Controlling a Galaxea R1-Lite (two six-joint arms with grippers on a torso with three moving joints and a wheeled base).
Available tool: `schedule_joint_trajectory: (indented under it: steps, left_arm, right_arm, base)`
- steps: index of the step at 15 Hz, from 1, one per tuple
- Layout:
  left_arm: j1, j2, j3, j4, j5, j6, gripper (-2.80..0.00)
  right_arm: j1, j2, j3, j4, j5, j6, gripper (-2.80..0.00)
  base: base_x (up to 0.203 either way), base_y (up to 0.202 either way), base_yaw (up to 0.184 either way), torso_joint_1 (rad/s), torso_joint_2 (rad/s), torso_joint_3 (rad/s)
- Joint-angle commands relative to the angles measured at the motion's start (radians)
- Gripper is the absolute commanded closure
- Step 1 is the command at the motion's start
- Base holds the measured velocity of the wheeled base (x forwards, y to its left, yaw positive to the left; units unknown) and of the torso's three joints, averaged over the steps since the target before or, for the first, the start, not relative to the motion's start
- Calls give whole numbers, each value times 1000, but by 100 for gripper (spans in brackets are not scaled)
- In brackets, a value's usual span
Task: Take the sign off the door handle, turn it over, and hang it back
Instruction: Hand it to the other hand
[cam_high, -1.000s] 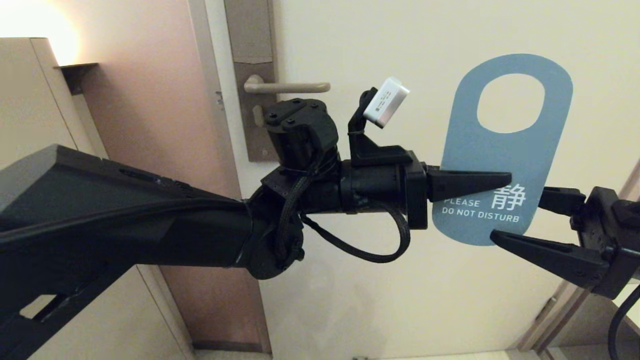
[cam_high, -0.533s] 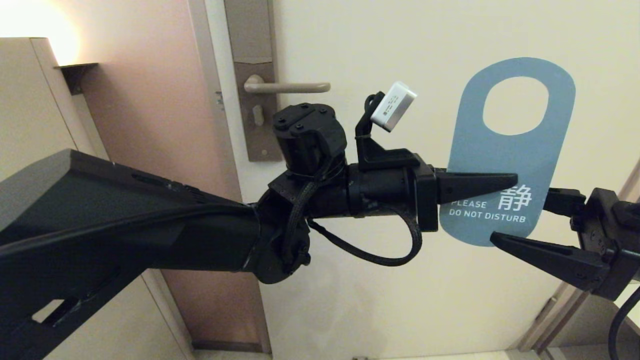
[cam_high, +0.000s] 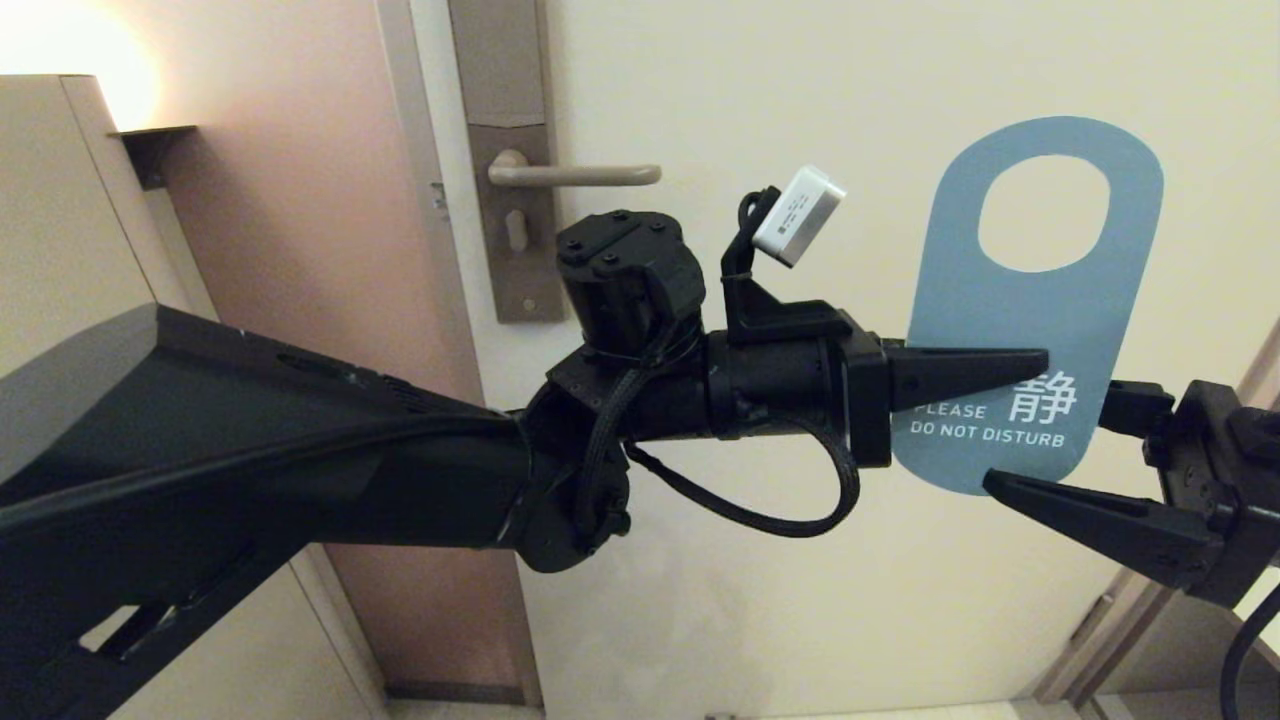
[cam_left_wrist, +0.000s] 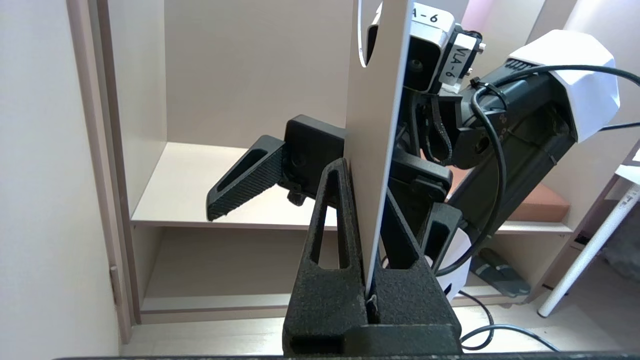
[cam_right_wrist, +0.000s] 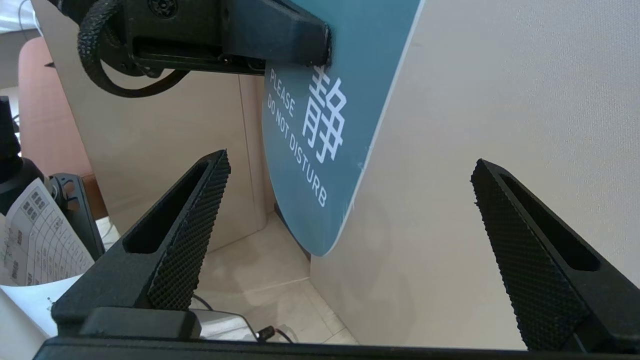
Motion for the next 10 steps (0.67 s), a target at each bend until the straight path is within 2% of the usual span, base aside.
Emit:
schedule_joint_trajectory:
  steps: [1, 5, 10]
  left_arm:
    - [-3, 0, 3, -6, 0, -3, 0]
    - [-20, 7, 0, -7, 34, -1, 0]
    - [-24, 9, 0, -7, 44, -1, 0]
  right_arm:
    - [0, -3, 2, -3, 5, -1, -280]
    - [0, -11, 11, -3, 3, -1, -280]
    - [0, -12, 11, -3, 3, -1, -280]
  base:
    - [0, 0, 0, 0, 0, 0]
    - [0, 0, 0, 0, 0, 0]
    - [0, 0, 0, 0, 0, 0]
